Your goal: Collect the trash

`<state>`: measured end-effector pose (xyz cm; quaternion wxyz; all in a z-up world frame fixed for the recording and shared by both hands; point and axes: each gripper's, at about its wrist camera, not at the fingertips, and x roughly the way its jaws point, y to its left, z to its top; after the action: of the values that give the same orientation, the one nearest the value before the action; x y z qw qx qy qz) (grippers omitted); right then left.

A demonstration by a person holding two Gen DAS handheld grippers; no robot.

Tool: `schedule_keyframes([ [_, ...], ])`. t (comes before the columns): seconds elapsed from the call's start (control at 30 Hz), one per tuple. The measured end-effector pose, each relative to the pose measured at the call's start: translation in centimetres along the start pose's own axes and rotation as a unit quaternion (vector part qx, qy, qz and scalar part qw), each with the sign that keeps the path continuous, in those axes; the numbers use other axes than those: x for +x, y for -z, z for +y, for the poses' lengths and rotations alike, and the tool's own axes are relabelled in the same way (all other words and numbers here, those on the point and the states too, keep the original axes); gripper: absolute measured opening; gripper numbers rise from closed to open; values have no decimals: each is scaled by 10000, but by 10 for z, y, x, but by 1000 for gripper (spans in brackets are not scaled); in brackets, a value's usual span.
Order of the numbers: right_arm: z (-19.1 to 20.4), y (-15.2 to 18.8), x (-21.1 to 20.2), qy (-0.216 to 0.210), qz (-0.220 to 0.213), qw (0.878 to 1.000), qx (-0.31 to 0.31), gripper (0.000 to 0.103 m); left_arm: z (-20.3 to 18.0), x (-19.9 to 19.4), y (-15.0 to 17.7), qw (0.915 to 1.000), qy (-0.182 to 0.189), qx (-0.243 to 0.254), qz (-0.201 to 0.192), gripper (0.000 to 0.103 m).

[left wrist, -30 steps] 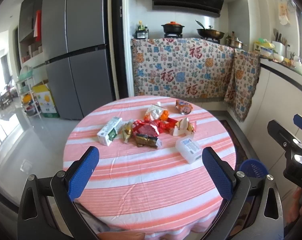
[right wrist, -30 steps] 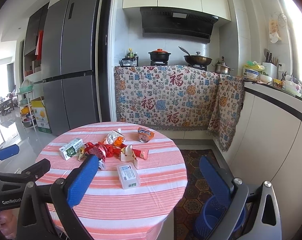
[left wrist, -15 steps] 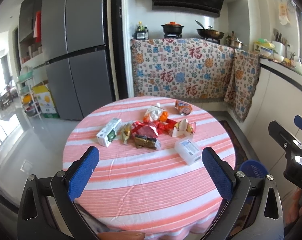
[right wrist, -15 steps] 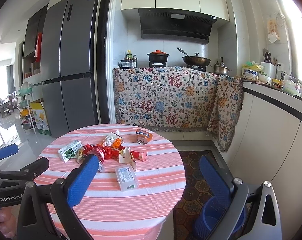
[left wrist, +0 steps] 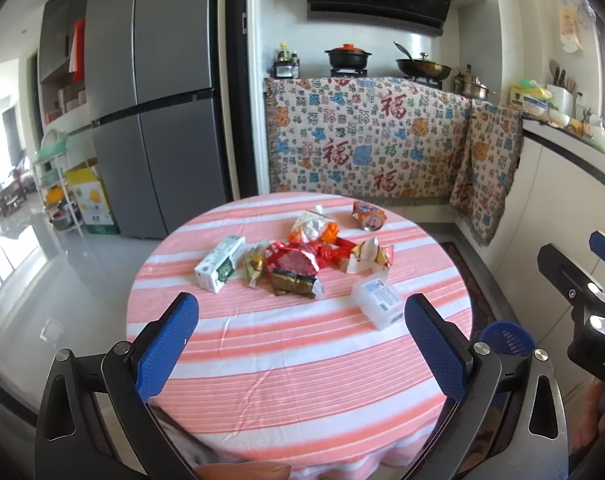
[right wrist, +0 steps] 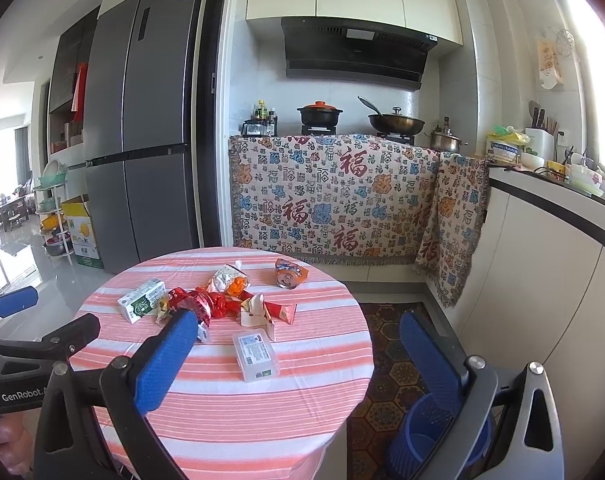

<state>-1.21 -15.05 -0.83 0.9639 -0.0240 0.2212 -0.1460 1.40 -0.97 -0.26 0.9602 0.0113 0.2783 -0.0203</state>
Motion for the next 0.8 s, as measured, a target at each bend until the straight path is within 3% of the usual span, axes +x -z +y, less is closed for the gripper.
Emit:
schedule_keyframes([
  [0.8, -2, 3, 1, -2, 33, 10000, 2, 103, -1, 1, 2, 10000, 8, 10, 28, 103],
])
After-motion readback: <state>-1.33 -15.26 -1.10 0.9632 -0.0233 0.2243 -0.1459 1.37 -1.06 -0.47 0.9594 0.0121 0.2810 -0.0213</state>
